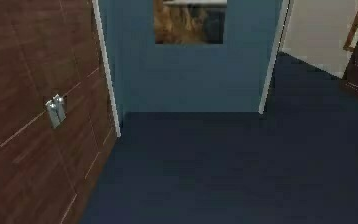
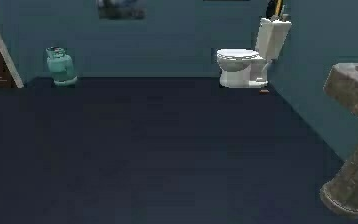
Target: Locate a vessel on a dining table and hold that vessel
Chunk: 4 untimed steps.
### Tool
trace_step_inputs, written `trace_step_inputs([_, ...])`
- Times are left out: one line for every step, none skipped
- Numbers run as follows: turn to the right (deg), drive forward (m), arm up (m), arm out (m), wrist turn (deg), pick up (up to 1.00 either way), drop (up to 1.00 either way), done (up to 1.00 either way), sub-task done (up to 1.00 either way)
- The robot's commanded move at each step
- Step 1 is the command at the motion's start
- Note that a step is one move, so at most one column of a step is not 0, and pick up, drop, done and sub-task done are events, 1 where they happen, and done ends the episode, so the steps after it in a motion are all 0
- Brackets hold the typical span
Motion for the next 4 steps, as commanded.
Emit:
trace_step_inputs([33.0,0.0,0.0,0.0,0.0,0.0,0.0,0.0,0.0])
trace_step_inputs([0.0,1.0,0.0,0.0,0.0,0.0,0.0,0.0,0.0])
trace_step_inputs([0.0,1.0,0.0,0.0,0.0,0.0,0.0,0.0,0.0])
trace_step_inputs([6.0,0.0,0.0,0.0,0.0,0.0,0.0,0.0,0.0])
